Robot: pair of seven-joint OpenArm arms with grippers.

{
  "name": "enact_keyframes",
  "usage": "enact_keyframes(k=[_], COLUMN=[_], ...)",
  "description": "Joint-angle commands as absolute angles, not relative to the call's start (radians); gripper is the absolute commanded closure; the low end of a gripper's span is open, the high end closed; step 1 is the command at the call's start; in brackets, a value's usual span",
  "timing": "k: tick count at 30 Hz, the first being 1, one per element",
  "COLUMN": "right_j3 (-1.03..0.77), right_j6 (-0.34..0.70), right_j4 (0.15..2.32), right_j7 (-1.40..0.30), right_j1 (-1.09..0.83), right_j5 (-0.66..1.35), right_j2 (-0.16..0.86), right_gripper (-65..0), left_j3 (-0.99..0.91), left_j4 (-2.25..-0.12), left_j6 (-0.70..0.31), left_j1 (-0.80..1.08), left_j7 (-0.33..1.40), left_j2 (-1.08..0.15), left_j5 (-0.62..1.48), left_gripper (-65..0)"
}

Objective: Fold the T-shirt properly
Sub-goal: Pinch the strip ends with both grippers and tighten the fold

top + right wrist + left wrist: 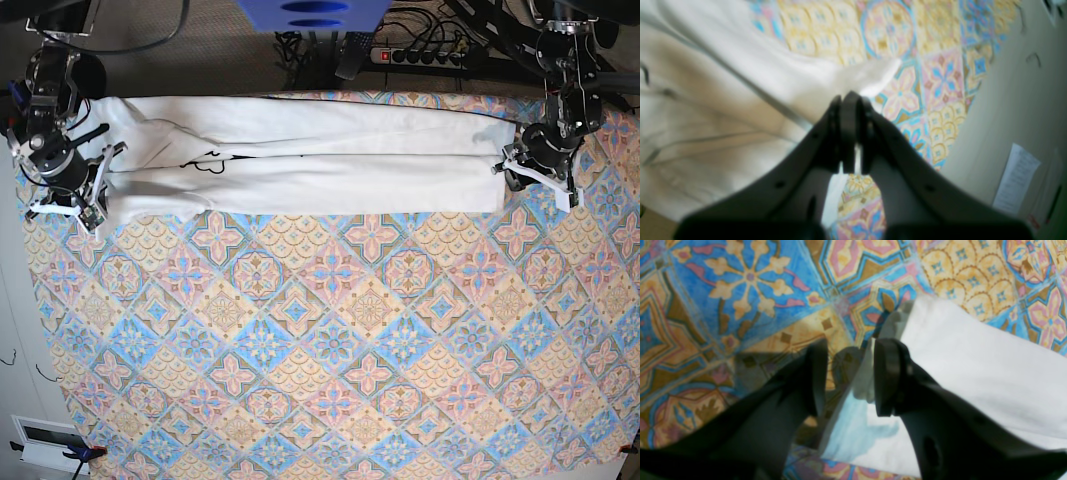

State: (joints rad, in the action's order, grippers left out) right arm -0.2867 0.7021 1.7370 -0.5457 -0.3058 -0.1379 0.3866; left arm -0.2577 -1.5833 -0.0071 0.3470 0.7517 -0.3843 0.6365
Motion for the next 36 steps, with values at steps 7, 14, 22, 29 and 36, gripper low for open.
enact_keyframes(k=[7, 14, 22, 29, 36], right_j3=[-0.292, -0.291, -0.186, -0.188, -0.275], right_j6=[0.698, 0.698, 0.698, 0.698, 0.698], right_j4=[1.836, 1.804, 1.813, 1.865, 1.885], right_j7=[-0.530, -0.562, -0.716, -0.717, -0.714], right_j1=[-0.452, -0.487, -0.483, -0.487, -0.487], right_j5=[-0.127, -0.128, -0.133, -0.133, -0.133], right_j2=[0.395, 0.389, 0.390, 0.390, 0.389], right_gripper=[0.0, -0.3, -11.7, -19.2, -19.5], left_j3=[-0.265, -0.265, -0.265, -0.262, -0.263], left_j4=[-1.601, -1.601, -1.601, -1.601, -1.601], left_j6=[-0.010, -0.010, -0.010, -0.010, -0.035], left_j1=[0.326, 0.325, 0.325, 0.332, 0.344], left_j7=[0.737, 0.742, 0.746, 0.748, 0.823], left_j2=[-0.401, -0.403, -0.410, -0.446, -0.475], left_j5=[0.644, 0.642, 0.641, 0.641, 0.670], left_gripper=[-22.8, -23.2, -23.3, -23.4, -26.2])
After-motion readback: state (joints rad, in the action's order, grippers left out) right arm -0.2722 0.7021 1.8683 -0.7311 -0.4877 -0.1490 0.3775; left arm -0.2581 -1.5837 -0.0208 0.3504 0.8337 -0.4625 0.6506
